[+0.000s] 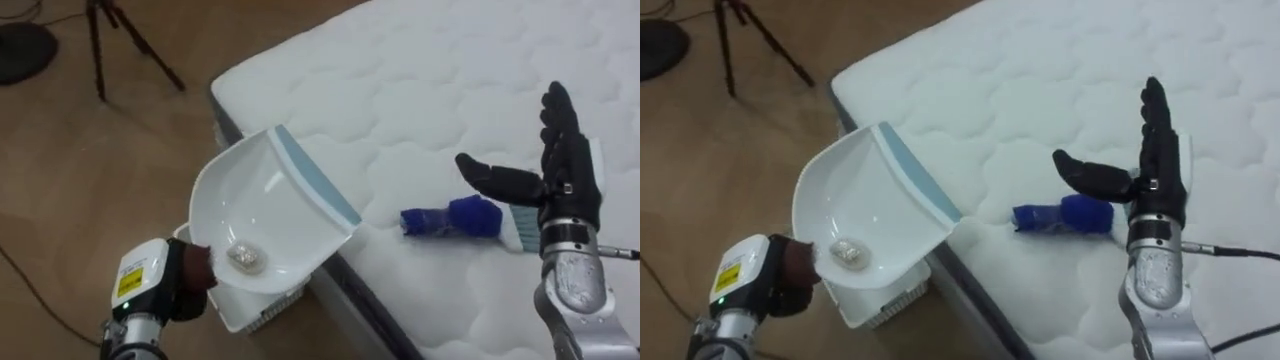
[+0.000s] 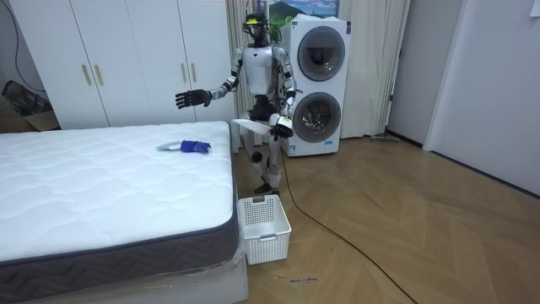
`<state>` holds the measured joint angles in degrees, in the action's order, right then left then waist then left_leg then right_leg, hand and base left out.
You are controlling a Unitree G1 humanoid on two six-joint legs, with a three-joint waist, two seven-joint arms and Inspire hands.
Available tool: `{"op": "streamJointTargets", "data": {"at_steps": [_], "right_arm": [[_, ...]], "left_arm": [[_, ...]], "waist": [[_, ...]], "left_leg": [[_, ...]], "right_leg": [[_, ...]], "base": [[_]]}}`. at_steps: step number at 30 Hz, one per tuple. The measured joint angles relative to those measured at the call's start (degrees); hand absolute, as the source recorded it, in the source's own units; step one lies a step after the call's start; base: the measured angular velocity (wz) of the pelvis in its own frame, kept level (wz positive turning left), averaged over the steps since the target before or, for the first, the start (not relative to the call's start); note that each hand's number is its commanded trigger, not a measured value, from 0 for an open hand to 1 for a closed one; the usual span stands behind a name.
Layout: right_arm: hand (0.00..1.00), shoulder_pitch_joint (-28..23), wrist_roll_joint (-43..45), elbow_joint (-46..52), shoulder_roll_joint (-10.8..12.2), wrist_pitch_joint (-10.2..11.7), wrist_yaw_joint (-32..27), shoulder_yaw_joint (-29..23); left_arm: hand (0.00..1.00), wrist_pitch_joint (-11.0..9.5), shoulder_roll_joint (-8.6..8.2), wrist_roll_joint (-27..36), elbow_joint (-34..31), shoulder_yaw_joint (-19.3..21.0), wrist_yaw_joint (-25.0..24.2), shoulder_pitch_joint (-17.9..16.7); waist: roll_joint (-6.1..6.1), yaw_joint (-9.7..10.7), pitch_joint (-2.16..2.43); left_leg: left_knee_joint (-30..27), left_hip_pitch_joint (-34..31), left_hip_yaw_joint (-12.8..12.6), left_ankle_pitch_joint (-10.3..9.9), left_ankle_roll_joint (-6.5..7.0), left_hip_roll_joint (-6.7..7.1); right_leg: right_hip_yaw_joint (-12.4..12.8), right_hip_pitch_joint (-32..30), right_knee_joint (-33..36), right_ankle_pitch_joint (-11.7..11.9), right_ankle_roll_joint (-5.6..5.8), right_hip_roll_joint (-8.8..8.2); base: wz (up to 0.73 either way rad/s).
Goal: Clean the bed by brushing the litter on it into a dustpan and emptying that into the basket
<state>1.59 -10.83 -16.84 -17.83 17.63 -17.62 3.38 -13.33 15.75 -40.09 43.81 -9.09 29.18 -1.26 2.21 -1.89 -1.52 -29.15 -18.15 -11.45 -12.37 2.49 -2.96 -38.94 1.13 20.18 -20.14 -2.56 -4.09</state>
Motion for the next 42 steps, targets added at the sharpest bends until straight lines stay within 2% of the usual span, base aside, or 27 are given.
{"op": "streamJointTargets", "data": {"at_steps": [2, 5, 7, 10, 11, 13, 14, 15, 16, 17, 18, 19, 20, 21, 22, 23, 24, 25, 26, 27, 28, 29, 30, 33, 38, 42], "right_arm": [[0.0, 0.15, 0.01, 0.0, 0.0, 0.0, 0.06, -0.04], [0.0, 0.32, -0.1, -0.01, -0.02, 0.0, 0.12, -0.04], [0.0, 0.37, -0.25, -0.45, -0.02, 0.0, 0.07, -0.01], [0.0, 0.4, -0.42, -0.54, 0.01, -0.03, -0.27, 0.18], [0.0, 0.71, -0.35, -0.55, 0.02, -0.03, -0.5, 0.42], [0.0, 2.2, -0.34, -0.69, 0.13, -0.02, -0.49, 0.7], [0.0, 2.44, -0.42, -0.71, 0.14, -0.03, -0.56, 0.9], [0.0, 2.64, -0.52, -0.76, 0.14, -0.03, -0.54, 1.15], [0.0, 2.64, -0.45, -0.87, 0.15, -0.03, -0.59, 1.23], [0.0, 2.47, -0.34, -1.42, 0.17, -0.03, -0.51, 1.88], [0.0, 2.09, 0.0, -2.01, 0.3, -0.05, -0.26, 2.2], [0.0, 2.1, 0.44, -2.76, 0.33, -0.25, -0.05, 2.2], [0.0, 2.1, 0.44, -3.1, 0.33, -0.31, -0.05, 2.2], [0.0, 1.98, 0.43, -3.53, 0.33, -0.7, -0.08, 2.2], [0.0, 1.97, 0.42, -3.76, 0.33, -0.83, -0.05, 2.2], [0.0, 1.98, 0.41, -4.55, 0.33, -0.85, -0.03, 2.2], [0.0, 1.97, 0.45, -5.32, 0.31, -0.85, -0.07, 2.23], [0.0, 1.95, 0.44, -5.6, 0.32, -0.85, -0.14, 2.32], [0.0, 1.87, 0.45, -5.77, 0.33, -0.84, -0.39, 2.83], [0.0, 1.72, 1.01, -5.77, 0.31, -0.82, -0.5, 3.02], [0.0, 1.62, 1.48, -5.77, 0.27, -0.81, -0.62, 2.99], [0.0, 1.46, 2.39, -5.87, -0.04, -0.81, -0.66, 2.85], [0.0, 1.42, 2.57, -5.87, -0.1, -0.8, -0.42, 2.81], [0.0, 1.21, 2.63, -5.84, -0.45, -0.8, 0.8, 2.84], [0.0, 1.36, 2.81, -6.9, -0.8, -0.77, 2.89, 3.39], [0.0, 1.86, 3.84, -12.0, -0.54, -0.87, 3.47, 5.52]], "left_arm": [[1.0, -0.05, -0.23, -0.1, -0.92, -0.02, 0.01, 0.2], [1.0, -0.74, -0.35, -0.01, -1.19, 0.01, 0.32, 0.22], [1.0, -0.93, -0.33, 0.01, -1.15, 0.14, 0.32, 0.55], [1.0, -1.0, -0.36, -0.02, -1.16, 0.13, 0.32, 0.98], [1.0, -1.01, -0.36, -0.02, -1.16, 0.18, 0.32, 1.24], [1.0, -1.0, -0.33, -0.03, -1.16, 0.95, 0.32, 1.34], [1.0, -0.98, -0.32, -0.01, -1.16, 1.17, 0.32, 1.33], [1.0, -0.98, -0.24, -0.04, -1.17, 1.36, 0.32, 1.34], [1.0, -0.99, -0.22, -0.12, -1.17, 1.36, 0.32, 1.33], [1.0, -0.97, -0.13, -0.09, -1.18, 1.36, 0.32, 1.03], [1.0, -0.96, -0.06, 0.01, -1.22, 1.33, 0.32, 0.85], [1.0, -0.96, 0.07, 0.0, -1.38, 1.3, 0.33, 0.86], [1.0, -0.95, 0.2, 0.0, -1.51, 1.21, 0.33, 0.86], [1.0, -0.96, 0.63, 0.0, -2.0, 0.75, 0.33, 0.81], [1.0, -0.96, 0.73, 0.01, -2.24, 0.62, 0.33, 0.77], [1.0, -0.97, 0.73, 0.0, -2.29, 0.31, 0.33, 0.77], [1.0, -0.97, 0.81, 0.08, -2.28, -0.22, 0.34, 0.79], [1.0, -0.98, 0.91, 0.13, -2.28, -0.44, 0.34, 0.82], [1.0, -0.99, 1.25, 0.19, -2.23, -0.66, 0.33, 0.81], [1.0, -0.98, 1.36, 0.34, -2.11, -0.65, 0.28, 0.67], [1.0, -1.0, 1.42, 0.4, -2.12, -0.65, 0.24, 0.67], [1.0, -1.15, 1.34, 0.56, -2.08, -0.66, 0.19, 0.67], [1.0, -1.26, 1.48, 0.92, -2.05, -0.6, 0.18, 0.59], [1.0, -1.26, 1.48, 2.52, -1.99, -0.57, 0.17, 0.24], [1.0, -0.73, 1.47, 2.51, 0.62, -0.56, 0.16, 1.08], [1.0, -0.06, 1.0, 3.31, 2.52, -0.63, -0.25, 1.96]], "waist": [[0.0, -0.1, 0.0], [0.07, -1.8, 0.04], [0.07, -2.73, 0.06], [-0.06, -3.06, 0.14], [-0.06, -3.28, 0.14], [-0.08, -3.63, 0.15], [-0.09, -3.68, 0.17], [-0.16, -3.66, 0.22], [-0.35, -3.65, 0.32], [-0.72, -3.5, 0.34], [-1.15, -3.13, 0.48], [-1.59, -3.11, 0.4], [-1.64, -2.9, 0.37], [-1.48, -2.16, 0.39], [-1.38, -1.71, 0.4], [-1.35, -1.56, 0.43], [-1.27, -1.26, 0.45], [-1.27, -1.07, 0.45], [-0.69, -0.74, 0.4], [-0.6, 0.06, 0.48], [-0.55, 0.37, 0.47], [-0.84, 1.48, 0.54], [-0.97, 1.12, 0.47], [-1.09, 0.3, 0.49], [-1.1, -0.08, 0.46], [-0.88, 0.18, 0.09]], "left_leg": [[0.97, -0.04, 0.57, 0.45, 0.54, 1.1], [1.87, 0.91, 0.26, 0.71, 0.84, 2.79], [1.87, 1.53, 0.14, 0.49, 1.25, 3.33], [1.8, 1.72, 0.26, -0.16, 2.11, 3.88], [1.31, 1.68, 0.37, -0.65, 2.52, 4.08], [-0.74, 1.03, 1.62, -1.92, 3.26, 4.89], [-1.26, 0.96, 2.26, -2.26, 3.43, 5.17], [-2.11, 0.95, 3.46, -2.83, 3.79, 5.85], [-2.53, 1.18, 4.18, -3.09, 3.96, 6.03], [-2.5, 1.86, 6.16, -3.37, 4.16, 6.49], [-2.35, 2.02, 8.05, -3.43, 4.19, 6.53], [-2.2, 1.93, 10.01, -3.33, 4.12, 6.71], [-2.17, 1.95, 11.03, -3.26, 4.11, 6.9], [-2.03, 2.18, 13.35, -2.97, 4.02, 7.68], [-1.97, 2.4, 14.16, -2.84, 4.11, 7.89], [-1.58, 3.3, 16.08, -2.84, 3.95, 8.38], [-1.12, 4.12, 18.19, -2.88, 3.63, 8.87], [-1.07, 4.35, 19.33, -3.01, 3.37, 9.06], [-0.97, 4.77, 21.04, -3.31, 2.8, 9.61], [-1.56, 4.6, 21.87, -3.8, 2.06, 9.82], [-1.65, 4.34, 21.25, -3.94, 1.84, 9.62], [-1.47, 3.87, 18.68, -4.14, 1.54, 8.34], [-0.82, 3.77, 16.1, -4.28, 1.28, 6.99], [0.82, 3.98, 16.04, -4.29, 0.58, 5.62], [0.88, 3.68, 16.34, -4.39, 0.13, 5.09], [-0.82, 1.54, 16.3, -4.67, -0.29, 4.67]], "right_leg": [[1.06, -0.41, 0.69, -0.37, 0.15, -0.47], [1.01, -0.61, 3.09, -1.76, 0.97, -2.7], [1.42, -0.5, 5.62, -2.12, 1.54, -3.85], [1.69, -1.45, 10.89, -2.16, 1.62, -5.7], [2.89, -2.37, 14.28, -2.15, 1.64, -6.61], [6.95, -4.58, 20.16, -2.11, 1.71, -7.8], [7.95, -5.02, 21.54, -1.96, 1.95, -7.96], [10.42, -6.02, 24.5, -1.18, 2.82, -7.92], [12.02, -6.8, 26.25, -0.34, 3.0, -7.74], [15.55, -9.11, 29.37, 0.98, 3.53, -7.4], [18.87, -11.32, 29.86, 0.23, 3.83, -5.96], [21.73, -14.18, 29.33, -0.26, 3.97, -4.87], [22.8, -15.61, 28.62, -0.3, 4.05, -4.56], [24.68, -17.72, 26.52, -0.19, 4.27, -4.49], [25.5, -18.48, 24.87, -0.09, 4.43, -4.24], [28.31, -19.6, 20.23, 0.44, 4.83, -3.5], [31.08, -20.18, 14.72, 2.3, 4.74, -2.48], [32.08, -20.18, 12.03, 3.63, 4.65, -1.86], [34.0, -20.34, 7.83, 6.45, 4.7, -0.37], [34.71, -19.58, 7.05, 8.63, 4.2, 0.39], [34.39, -19.1, 6.62, 10.25, 4.18, 0.55], [33.16, -18.61, 6.45, 10.88, 3.43, 0.84], [32.66, -18.31, 6.06, 10.76, 2.75, 1.37], [32.44, -18.07, 5.51, 10.24, 1.83, 2.17], [32.29, -18.38, 5.63, 9.28, 1.21, 2.61], [32.01, -19.52, 6.66, 8.8, 1.02, 2.53]], "base": [[0.45], [0.15], [0.18], [0.33], [0.42], [0.41], [0.44], [0.43], [0.56], [0.62], [0.78], [0.74], [0.91], [0.86], [1.05], [0.98], [0.93], [0.9], [0.97], [1.01], [1.09], [0.81], [0.62], [0.17], [0.01], [0.1]]}}
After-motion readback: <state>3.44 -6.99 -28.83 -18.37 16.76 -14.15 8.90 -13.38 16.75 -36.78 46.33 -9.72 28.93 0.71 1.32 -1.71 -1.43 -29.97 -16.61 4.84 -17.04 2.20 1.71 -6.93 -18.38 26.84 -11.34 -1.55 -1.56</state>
